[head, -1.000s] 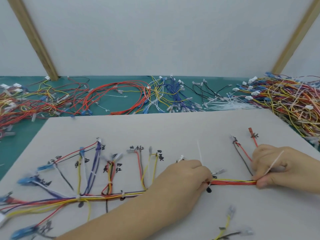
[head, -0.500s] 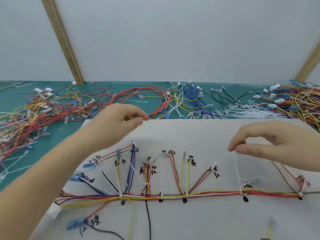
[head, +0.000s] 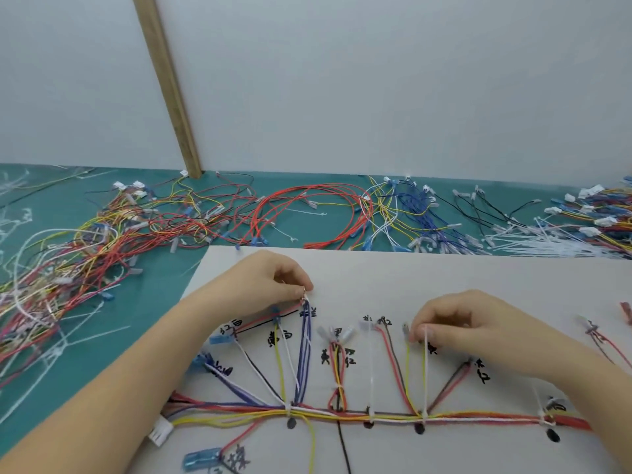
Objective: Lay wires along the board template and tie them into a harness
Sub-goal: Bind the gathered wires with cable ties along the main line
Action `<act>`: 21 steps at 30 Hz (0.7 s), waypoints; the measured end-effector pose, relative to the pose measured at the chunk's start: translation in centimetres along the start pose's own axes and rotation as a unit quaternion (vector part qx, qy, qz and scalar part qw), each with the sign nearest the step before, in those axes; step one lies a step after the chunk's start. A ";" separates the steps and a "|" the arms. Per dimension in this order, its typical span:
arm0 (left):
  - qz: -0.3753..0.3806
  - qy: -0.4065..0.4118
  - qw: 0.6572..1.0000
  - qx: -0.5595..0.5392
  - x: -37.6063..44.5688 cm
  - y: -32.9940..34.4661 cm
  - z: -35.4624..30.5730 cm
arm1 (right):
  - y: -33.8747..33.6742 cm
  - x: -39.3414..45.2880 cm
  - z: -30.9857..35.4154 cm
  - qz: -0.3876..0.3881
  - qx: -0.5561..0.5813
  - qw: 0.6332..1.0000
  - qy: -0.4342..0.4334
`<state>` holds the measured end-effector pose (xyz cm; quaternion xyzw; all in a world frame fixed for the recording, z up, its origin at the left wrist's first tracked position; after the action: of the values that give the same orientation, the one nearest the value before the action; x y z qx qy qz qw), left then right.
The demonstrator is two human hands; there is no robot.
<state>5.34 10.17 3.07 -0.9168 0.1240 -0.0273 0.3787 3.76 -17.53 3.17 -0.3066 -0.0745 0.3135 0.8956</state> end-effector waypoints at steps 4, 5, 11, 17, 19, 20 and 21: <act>-0.002 0.006 1.000 -0.019 0.1 0.1 0.1 | 0.3 0.0 0.1 -0.007 -0.024 1.000 0.003; 0.006 0.005 0.999 -0.039 0.0 0.0 0.1 | 0.3 -0.1 0.2 -0.006 -0.024 1.000 0.004; 0.021 -0.010 0.998 -0.061 -0.1 -0.4 0.3 | 0.4 0.0 0.1 -0.006 -0.028 1.000 0.010; 0.060 -0.050 0.994 -0.073 -0.6 -1.1 0.1 | 0.4 -0.2 0.3 -0.010 -0.035 0.999 0.025; 0.105 -0.063 0.992 -0.024 -1.1 -2.3 0.1 | 0.4 -0.2 0.4 -0.010 -0.032 0.999 0.029; 0.127 -0.065 0.990 0.013 -1.3 -2.8 0.1 | 0.4 -0.2 0.4 -0.011 -0.032 0.999 0.030; 0.141 -0.065 0.987 0.041 -1.5 -3.1 0.1 | 0.4 -0.2 0.4 -0.012 -0.034 0.999 0.029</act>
<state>4.52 12.68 5.23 -0.8737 0.2257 0.0811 0.4232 3.29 -17.19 3.23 -0.3447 -0.0623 0.2912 0.8902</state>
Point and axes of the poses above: each hand's wrist, its own x-axis towards the middle knuckle, its own y-axis out of the palm, z = x × y, the point moved 1 cm from there along x, towards the middle knuckle
